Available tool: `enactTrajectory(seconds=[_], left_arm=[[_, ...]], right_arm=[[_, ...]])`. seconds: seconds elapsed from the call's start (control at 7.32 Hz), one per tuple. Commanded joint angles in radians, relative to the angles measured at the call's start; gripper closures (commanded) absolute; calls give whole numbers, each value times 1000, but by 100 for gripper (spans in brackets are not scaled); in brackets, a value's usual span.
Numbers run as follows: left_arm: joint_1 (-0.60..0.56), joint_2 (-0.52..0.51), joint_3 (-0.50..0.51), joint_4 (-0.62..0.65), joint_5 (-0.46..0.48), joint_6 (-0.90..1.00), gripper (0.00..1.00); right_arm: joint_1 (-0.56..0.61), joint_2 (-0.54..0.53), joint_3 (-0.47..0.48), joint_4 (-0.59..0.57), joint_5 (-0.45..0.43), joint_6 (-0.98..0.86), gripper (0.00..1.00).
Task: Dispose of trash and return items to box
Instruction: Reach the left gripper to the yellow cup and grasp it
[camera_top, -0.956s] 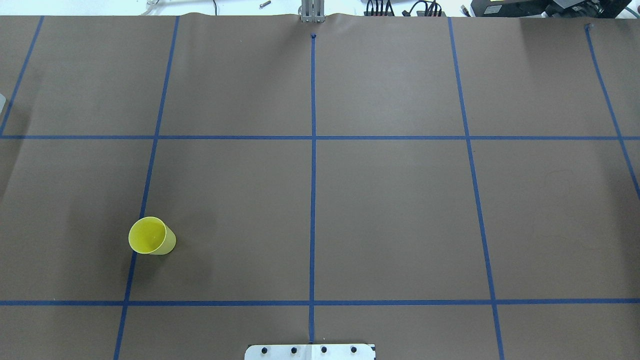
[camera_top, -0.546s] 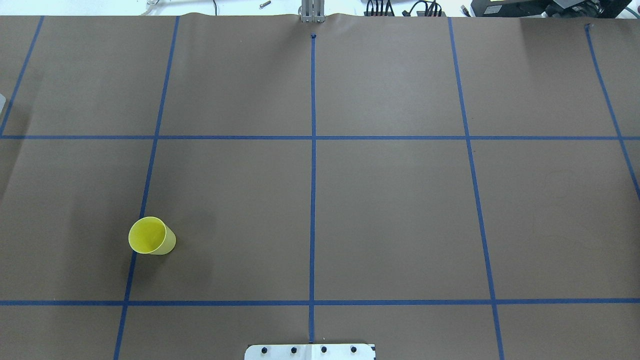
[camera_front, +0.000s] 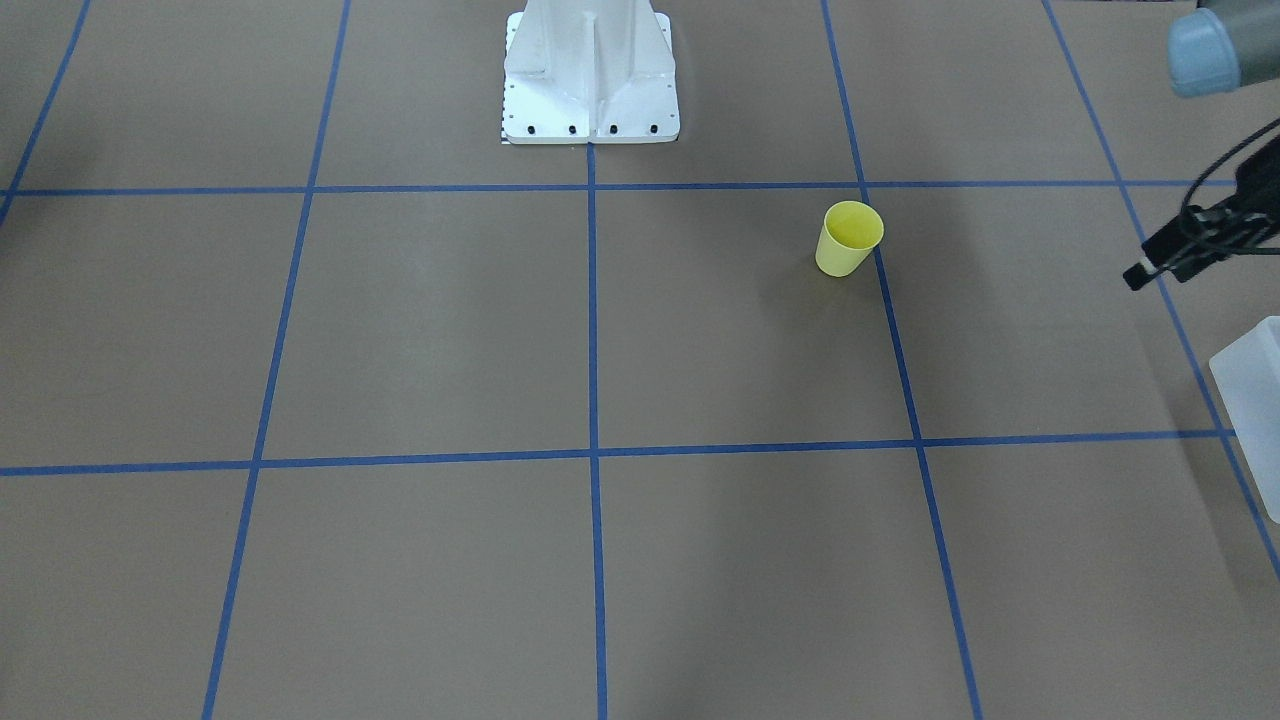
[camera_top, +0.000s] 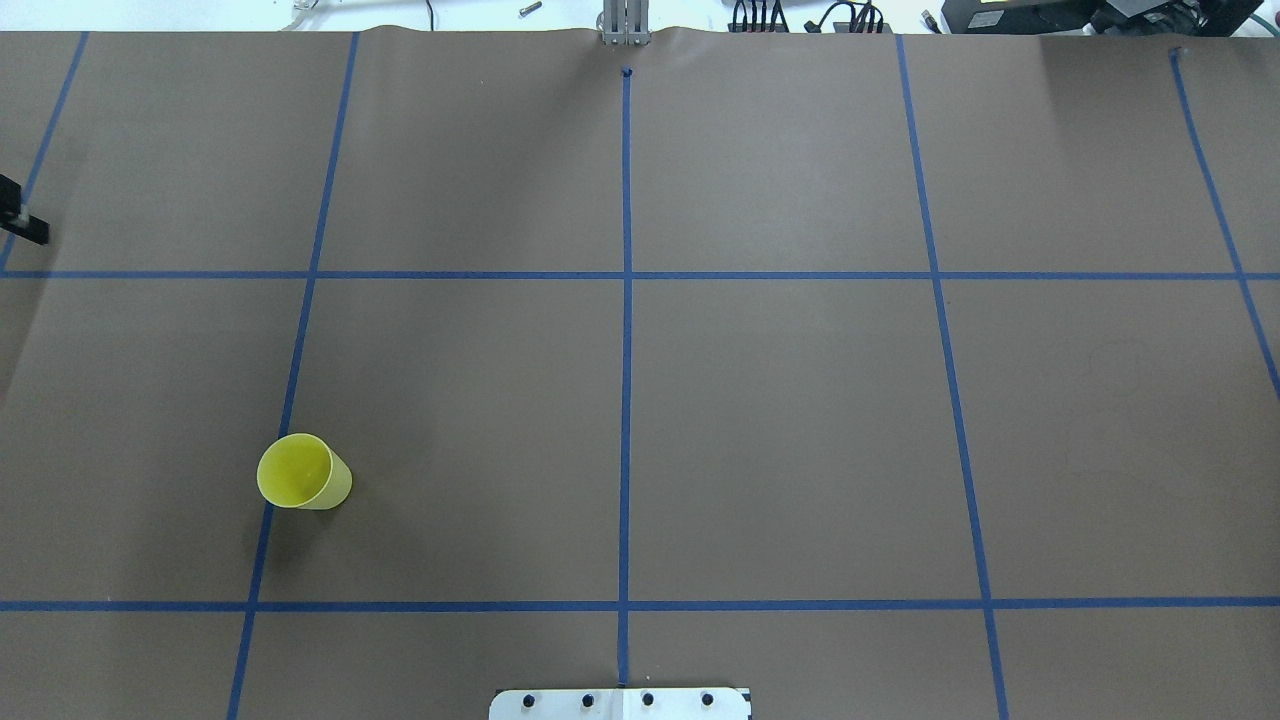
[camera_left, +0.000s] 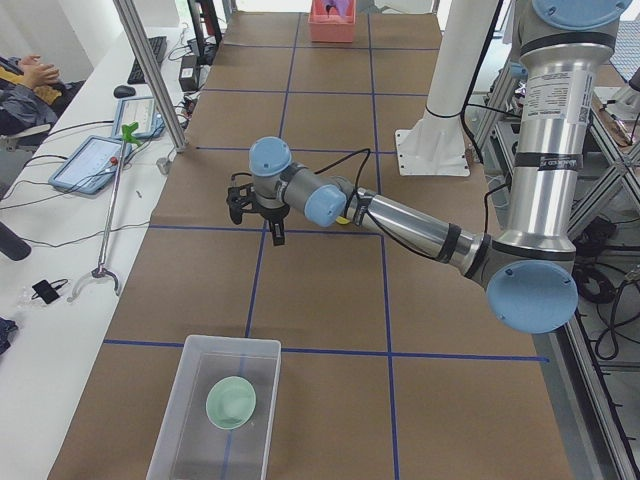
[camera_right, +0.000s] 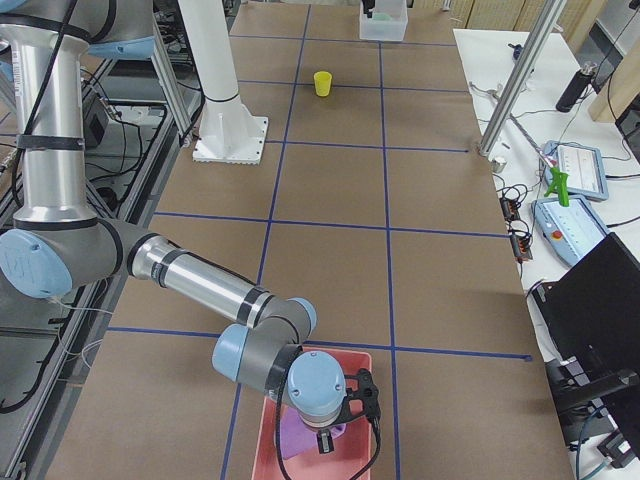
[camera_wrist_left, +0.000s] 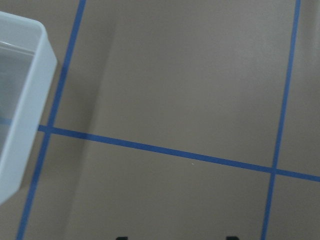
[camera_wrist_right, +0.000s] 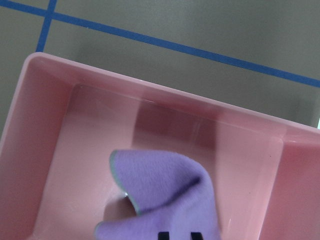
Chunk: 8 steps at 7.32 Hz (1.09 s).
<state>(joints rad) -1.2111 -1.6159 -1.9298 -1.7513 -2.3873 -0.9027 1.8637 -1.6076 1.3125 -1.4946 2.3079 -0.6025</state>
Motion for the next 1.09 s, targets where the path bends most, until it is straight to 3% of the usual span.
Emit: enactTrajectory(seconds=[0.0, 0.55, 0.96], left_arm=[[248, 8, -125, -1, 157, -244, 25], [574, 30, -183, -5, 392, -424, 26], [601, 48, -126, -94, 396, -450, 26]], right_arm=[[0, 11, 1, 13, 33, 7, 0], [-79, 15, 120, 11, 114, 231, 0], [-106, 15, 122, 11, 151, 262, 0]])
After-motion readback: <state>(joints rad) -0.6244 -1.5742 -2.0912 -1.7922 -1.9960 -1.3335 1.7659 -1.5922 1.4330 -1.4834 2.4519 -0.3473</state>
